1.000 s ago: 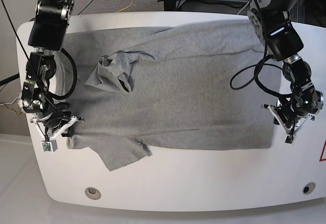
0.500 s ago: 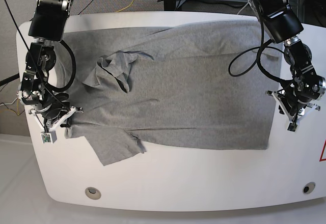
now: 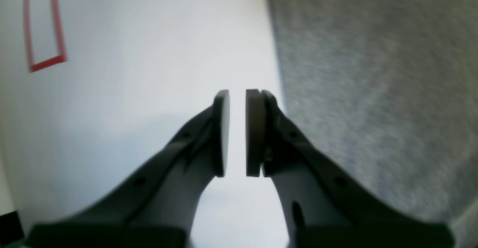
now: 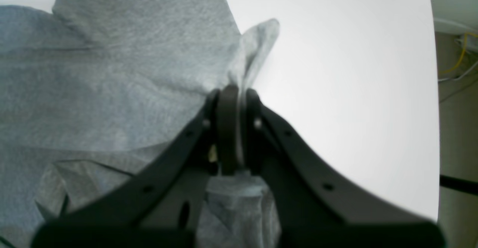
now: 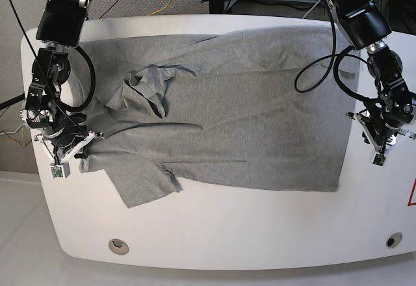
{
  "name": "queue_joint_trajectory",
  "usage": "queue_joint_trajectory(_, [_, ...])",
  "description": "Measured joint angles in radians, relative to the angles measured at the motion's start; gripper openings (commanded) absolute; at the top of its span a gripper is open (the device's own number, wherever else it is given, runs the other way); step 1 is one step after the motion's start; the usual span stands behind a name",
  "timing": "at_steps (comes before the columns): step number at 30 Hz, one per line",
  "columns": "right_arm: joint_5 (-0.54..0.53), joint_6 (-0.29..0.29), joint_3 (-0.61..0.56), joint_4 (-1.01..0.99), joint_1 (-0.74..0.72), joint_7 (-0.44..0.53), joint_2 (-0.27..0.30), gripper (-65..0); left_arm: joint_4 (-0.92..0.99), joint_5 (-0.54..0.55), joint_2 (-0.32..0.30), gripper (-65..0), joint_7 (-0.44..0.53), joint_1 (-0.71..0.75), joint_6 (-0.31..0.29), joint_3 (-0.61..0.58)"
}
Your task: Fold the T-shirt properly
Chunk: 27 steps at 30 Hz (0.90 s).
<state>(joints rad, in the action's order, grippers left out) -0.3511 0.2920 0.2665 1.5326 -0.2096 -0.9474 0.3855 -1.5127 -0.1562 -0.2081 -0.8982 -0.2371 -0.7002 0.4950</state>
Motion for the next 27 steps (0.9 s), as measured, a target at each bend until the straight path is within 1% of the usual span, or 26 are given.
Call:
queue_joint_trajectory(1, [0.000, 0.000, 0.000, 0.000, 0.000, 0.000, 0.000, -60.6, 0.008, 0.000, -0.004, -46.7, 0.001, -0.015, 0.000, 0.000])
queue_joint_trajectory(4, [-0.001, 0.002, -0.001, 0.000, 0.000, 0.000, -0.001, -60.6, 0.065, 0.023, -0.026, -32.0, 0.018, -0.061, -0.005, 0.002])
queue_joint_trajectory(6, [0.000, 0.002, -0.002, 0.001, 0.000, 0.000, -0.003, -60.6, 0.129, 0.025, -0.045, -25.2, 0.053, -0.092, -0.004, 0.003])
queue_joint_trajectory(9, [0.007, -0.003, -0.002, 0.001, 0.001, 0.000, -0.011, -60.6, 0.231, 0.006, -0.055, -20.9, 0.106, -0.136, 0.002, 0.026])
queue_joint_trajectory(10, [0.006, -0.003, -0.004, 0.001, 0.001, 0.000, -0.015, -60.6, 0.271, 0.006, -0.059, -20.5, 0.137, -0.148, 0.004, 0.035])
queue_joint_trajectory(14, [-0.002, 0.003, -0.006, 0.003, 0.000, 0.000, -0.021, -60.6, 0.395, 0.007, -0.076, -20.0, 0.200, -0.191, 0.003, 0.040])
queue_joint_trajectory(21, [0.006, 0.000, -0.005, 0.003, 0.005, 0.000, -0.014, -60.5, 0.725, 0.010, -0.110, -19.5, 0.307, -0.327, 0.003, 0.042])
queue_joint_trajectory(23, [0.006, 0.001, -0.005, 0.003, 0.005, 0.001, -0.014, -60.5, 0.823, 0.011, -0.127, -19.5, 0.357, -0.362, 0.003, 0.042])
queue_joint_trajectory(27, [0.005, 0.003, -0.005, 0.003, 0.006, 0.000, -0.014, -60.5, 0.958, 0.011, -0.145, -19.5, 0.443, -0.397, 0.007, 0.044])
